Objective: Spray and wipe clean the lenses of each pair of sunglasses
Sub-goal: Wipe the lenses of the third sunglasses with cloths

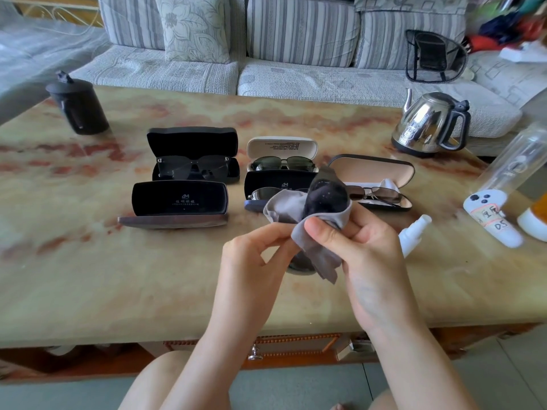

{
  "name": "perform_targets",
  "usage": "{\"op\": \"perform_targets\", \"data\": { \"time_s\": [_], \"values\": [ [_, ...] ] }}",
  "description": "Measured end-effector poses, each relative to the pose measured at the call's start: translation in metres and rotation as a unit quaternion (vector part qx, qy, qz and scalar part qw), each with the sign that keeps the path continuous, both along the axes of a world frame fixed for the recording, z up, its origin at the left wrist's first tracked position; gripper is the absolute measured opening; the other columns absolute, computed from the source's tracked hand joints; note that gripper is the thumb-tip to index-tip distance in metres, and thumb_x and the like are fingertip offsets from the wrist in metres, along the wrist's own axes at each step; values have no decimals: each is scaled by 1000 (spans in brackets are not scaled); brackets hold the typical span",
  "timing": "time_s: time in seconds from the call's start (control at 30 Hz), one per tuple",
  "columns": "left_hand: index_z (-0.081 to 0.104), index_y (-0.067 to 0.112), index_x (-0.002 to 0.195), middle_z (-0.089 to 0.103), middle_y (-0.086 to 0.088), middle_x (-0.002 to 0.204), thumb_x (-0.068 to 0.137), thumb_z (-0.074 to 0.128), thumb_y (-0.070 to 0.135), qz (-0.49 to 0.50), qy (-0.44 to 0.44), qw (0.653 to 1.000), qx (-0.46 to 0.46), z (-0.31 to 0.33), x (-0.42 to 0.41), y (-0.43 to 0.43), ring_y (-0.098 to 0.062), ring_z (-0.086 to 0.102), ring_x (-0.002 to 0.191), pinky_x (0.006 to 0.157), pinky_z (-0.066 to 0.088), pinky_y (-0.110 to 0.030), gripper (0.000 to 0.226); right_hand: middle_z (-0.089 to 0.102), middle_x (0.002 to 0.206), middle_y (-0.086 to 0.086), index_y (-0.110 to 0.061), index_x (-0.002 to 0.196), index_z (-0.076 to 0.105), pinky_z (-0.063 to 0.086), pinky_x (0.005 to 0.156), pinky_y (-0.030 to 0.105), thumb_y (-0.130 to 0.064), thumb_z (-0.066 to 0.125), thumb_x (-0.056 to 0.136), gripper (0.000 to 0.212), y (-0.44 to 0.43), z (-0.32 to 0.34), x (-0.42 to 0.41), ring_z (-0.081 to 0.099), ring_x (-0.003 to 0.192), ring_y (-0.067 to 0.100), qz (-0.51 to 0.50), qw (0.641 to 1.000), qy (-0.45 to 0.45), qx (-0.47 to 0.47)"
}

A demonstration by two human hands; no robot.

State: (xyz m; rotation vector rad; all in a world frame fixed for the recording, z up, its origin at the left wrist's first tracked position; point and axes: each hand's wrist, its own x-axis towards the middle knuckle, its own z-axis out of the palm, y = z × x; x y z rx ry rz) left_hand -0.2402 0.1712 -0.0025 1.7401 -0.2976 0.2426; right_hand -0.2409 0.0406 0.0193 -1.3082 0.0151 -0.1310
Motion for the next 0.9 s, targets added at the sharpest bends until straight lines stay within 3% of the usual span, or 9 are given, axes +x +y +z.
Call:
{"op": "perform_targets", "data": {
  "time_s": [0.1, 0.2, 0.27, 0.37, 0.43, 0.57, 0.7, 0.9],
  "values": [
    [74, 33, 79, 71, 11, 78, 84, 72, 15, 31, -25, 998, 45, -4, -1, -3, -9, 66, 76, 66, 50, -19, 19, 73, 77, 15, 4, 95, 66, 51, 56, 19, -16, 78, 59, 43, -1, 4, 1, 68, 64, 18, -27, 1000, 15, 7],
    [66, 39, 96, 69, 12, 83, 77, 68, 31, 40, -49, 996, 54, -6, 0, -6, -13, 65, 78, 69, 50, -26, 21, 74, 74, 7, -1, 90, 69, 51, 57, 17, -24, 78, 52, 45, -4, 9, 5, 70, 67, 14, -44, 999, 20, -2],
    [67, 41, 96, 70, 14, 84, 75, 65, 38, 38, -55, 997, 44, -6, -1, -6, -9, 65, 79, 70, 51, -25, 21, 74, 75, 3, -4, 88, 71, 51, 61, 17, -33, 79, 48, 49, -5, 11, 8, 71, 70, 13, -49, 998, 19, -23],
    [76, 37, 83, 71, 16, 83, 80, 76, 21, 21, -48, 998, 36, -5, 0, -4, -2, 66, 82, 71, 50, -16, 16, 75, 78, 2, -9, 87, 74, 51, 69, 18, -43, 78, 48, 52, -6, 12, 13, 70, 78, 13, -54, 998, 21, -39],
    [75, 38, 86, 71, 17, 82, 79, 76, 14, 20, -47, 998, 46, -5, 0, -2, 1, 66, 82, 73, 48, -11, 25, 74, 77, 1, -10, 85, 75, 50, 71, 16, -40, 76, 55, 42, -8, 14, 17, 69, 78, 11, -49, 998, 20, -18],
    [76, 40, 85, 71, 15, 82, 78, 78, 17, 19, -30, 998, 54, -4, 1, -1, -2, 66, 81, 75, 51, -19, 24, 72, 72, -3, -15, 77, 76, 49, 73, 17, -29, 68, 69, 17, -13, 18, 22, 67, 74, 9, -34, 999, 28, 17],
    [73, 36, 93, 68, 18, 83, 77, 71, 28, 41, -66, 994, 81, -4, 1, -1, -2, 63, 83, 67, 49, -22, 17, 70, 75, 0, -4, 93, 72, 50, 72, 19, -29, 74, 60, 41, -13, 20, 21, 66, 76, 11, 6, 999, 37, -19],
    [61, 46, 105, 63, 15, 75, 80, 76, 18, 46, -50, 995, 67, -3, 1, -1, -7, 60, 77, 64, 48, -24, 41, 75, 90, 9, -8, 99, 68, 55, 65, 25, -30, 82, 51, 55, -7, 14, 12, 72, 82, 22, 14, 994, 34, -100]
  ]
}}
